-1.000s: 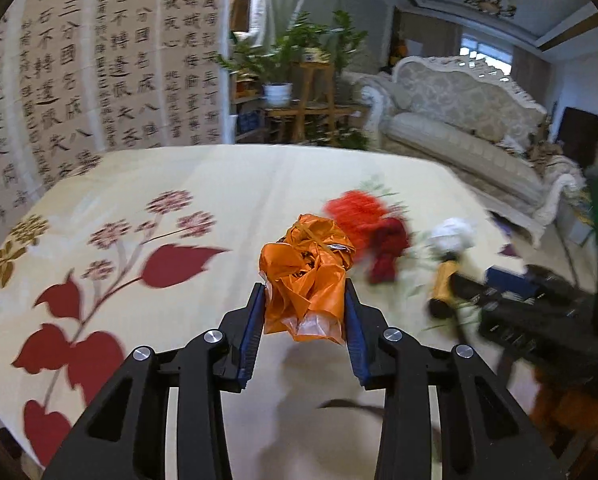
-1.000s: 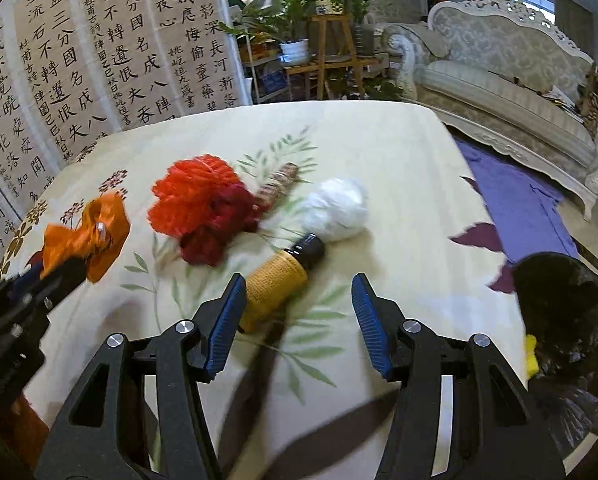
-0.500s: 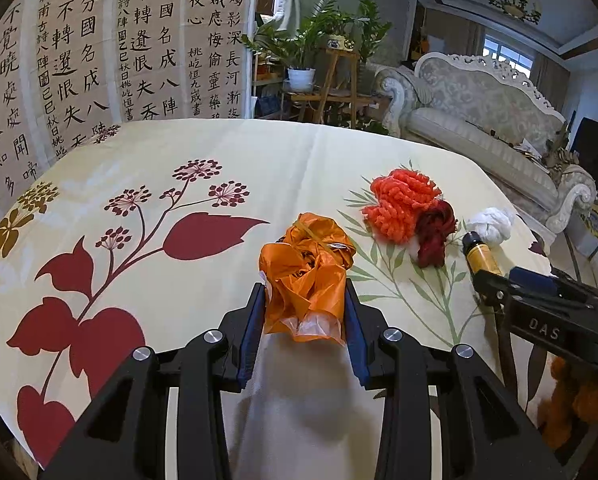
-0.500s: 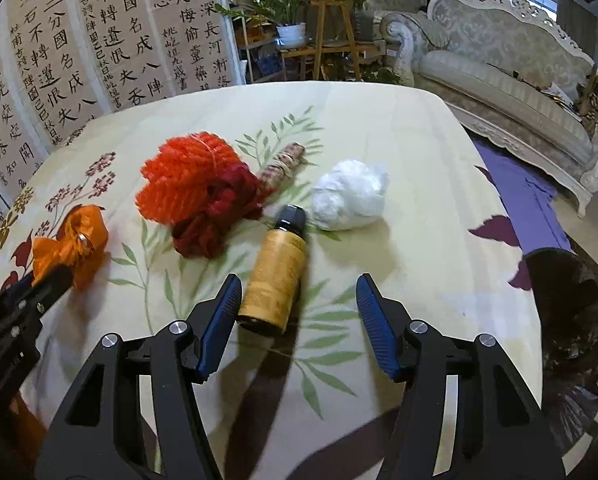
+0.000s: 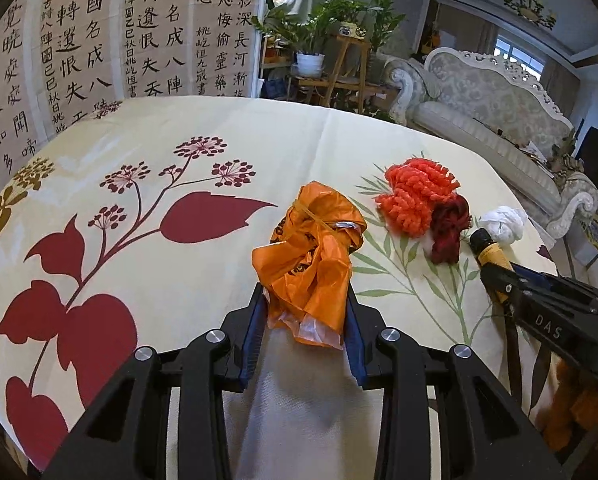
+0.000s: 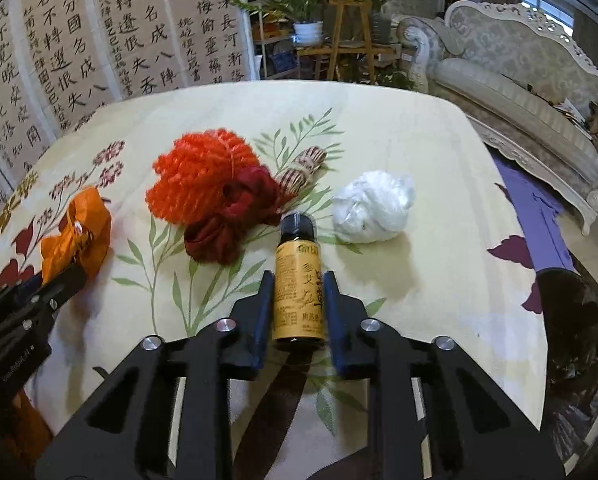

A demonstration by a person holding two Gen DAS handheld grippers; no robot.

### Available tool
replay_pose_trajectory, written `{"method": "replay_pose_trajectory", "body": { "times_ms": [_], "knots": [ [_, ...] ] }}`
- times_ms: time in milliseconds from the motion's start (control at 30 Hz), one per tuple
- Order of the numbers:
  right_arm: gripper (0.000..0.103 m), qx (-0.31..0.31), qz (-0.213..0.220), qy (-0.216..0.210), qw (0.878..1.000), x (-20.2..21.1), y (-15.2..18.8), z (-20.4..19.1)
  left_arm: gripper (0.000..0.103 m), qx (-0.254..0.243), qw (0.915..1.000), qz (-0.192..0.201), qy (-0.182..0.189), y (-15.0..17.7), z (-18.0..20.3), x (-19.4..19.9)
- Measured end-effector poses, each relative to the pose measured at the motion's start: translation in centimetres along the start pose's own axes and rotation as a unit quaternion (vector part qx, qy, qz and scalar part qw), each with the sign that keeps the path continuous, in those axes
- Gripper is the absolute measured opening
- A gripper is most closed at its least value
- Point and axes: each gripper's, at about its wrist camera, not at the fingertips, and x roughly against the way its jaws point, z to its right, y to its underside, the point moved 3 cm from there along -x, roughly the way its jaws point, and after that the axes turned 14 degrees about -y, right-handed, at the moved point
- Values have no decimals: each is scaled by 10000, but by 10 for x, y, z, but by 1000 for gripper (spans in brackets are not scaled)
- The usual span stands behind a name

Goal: Collect trash
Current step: 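Lift the orange bag with the left tool while the right tool grasps the amber bottle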

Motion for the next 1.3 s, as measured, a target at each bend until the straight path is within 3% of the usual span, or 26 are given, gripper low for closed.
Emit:
{"method": "replay_pose_trajectory", "body": {
  "times_ms": [567, 900, 1300],
  "knots": [
    [23, -28, 139, 51, 9999, 26, 20, 6, 31, -179, 9996, 211, 37, 1, 7, 14],
    [23, -183, 350, 181, 9991, 58, 34, 23, 30, -419, 9979, 259, 412, 12, 36, 35],
    [23, -603, 670, 621, 9940, 107, 55, 67, 30, -899, 9902, 373, 998, 26, 101, 62]
  ]
}}
